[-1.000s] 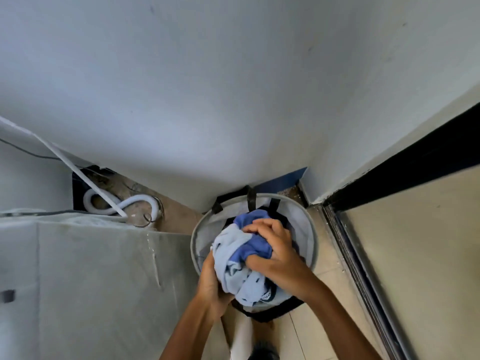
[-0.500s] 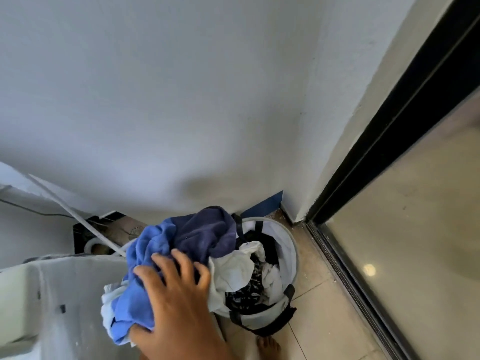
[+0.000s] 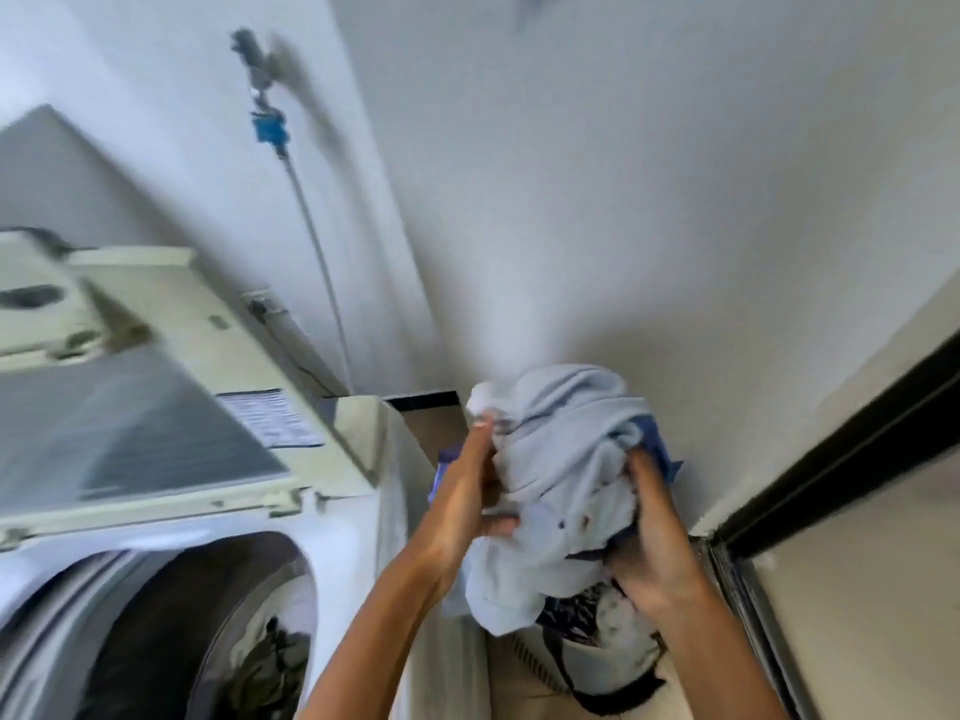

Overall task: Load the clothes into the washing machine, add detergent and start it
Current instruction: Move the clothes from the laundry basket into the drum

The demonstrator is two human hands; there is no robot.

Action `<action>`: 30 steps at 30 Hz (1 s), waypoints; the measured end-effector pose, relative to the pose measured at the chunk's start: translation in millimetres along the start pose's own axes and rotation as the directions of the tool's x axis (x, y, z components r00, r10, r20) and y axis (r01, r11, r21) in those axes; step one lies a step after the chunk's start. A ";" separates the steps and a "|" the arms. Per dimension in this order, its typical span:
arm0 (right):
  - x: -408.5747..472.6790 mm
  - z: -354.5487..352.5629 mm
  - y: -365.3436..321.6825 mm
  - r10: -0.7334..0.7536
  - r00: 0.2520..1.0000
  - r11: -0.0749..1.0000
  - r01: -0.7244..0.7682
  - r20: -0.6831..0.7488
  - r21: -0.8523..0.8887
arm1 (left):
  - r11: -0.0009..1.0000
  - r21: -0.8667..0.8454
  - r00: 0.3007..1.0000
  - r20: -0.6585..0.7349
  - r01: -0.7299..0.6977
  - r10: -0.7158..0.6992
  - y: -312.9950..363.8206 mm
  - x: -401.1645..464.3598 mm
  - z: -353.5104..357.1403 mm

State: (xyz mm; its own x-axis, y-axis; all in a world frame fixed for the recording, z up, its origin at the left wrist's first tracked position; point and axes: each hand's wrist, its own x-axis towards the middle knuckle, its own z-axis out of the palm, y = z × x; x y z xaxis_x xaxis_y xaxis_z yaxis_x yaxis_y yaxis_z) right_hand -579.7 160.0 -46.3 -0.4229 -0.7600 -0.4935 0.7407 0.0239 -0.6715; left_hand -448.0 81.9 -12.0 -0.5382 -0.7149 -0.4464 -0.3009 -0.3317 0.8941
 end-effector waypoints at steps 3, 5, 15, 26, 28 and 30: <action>-31.6 40.7 4.6 0.013 0.986 0.981 -0.046 0.168 0.189 | 0.889 0.267 0.920 -0.018 -0.373 0.391 43.8 -17.3 -34.9; -55.6 76.4 15.9 0.007 0.975 0.954 -0.073 0.222 0.290 | 0.722 0.442 0.821 0.062 -0.532 0.567 43.8 -45.3 -69.6; -148.9 237.5 98.8 0.011 0.877 0.938 -0.176 0.481 0.299 | 0.813 -0.185 0.832 -0.055 -0.552 0.553 30.3 -162.5 -259.9; -172.2 324.5 183.5 0.042 0.823 0.946 -0.216 0.566 0.243 | 0.819 -0.323 0.838 -0.451 -0.475 0.308 -81.9 -224.7 -360.7; -168.4 333.1 195.8 0.064 0.835 0.953 -0.213 0.547 0.214 | 0.843 -0.119 0.777 -0.472 -0.524 0.416 -87.2 -229.6 -368.6; -165.2 340.0 207.2 0.082 0.850 0.955 -0.217 0.521 0.204 | 0.820 0.000 0.738 -0.437 -0.572 0.515 -81.5 -233.7 -373.7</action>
State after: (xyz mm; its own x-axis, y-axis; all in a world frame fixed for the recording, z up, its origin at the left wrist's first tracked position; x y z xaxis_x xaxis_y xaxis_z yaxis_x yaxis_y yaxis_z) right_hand -178.9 69.6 84.0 -0.0269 -0.9822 -0.1861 0.9053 0.0550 -0.4213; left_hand -3.5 45.9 33.1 -0.2077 -0.9671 0.1467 0.0611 0.1369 0.9887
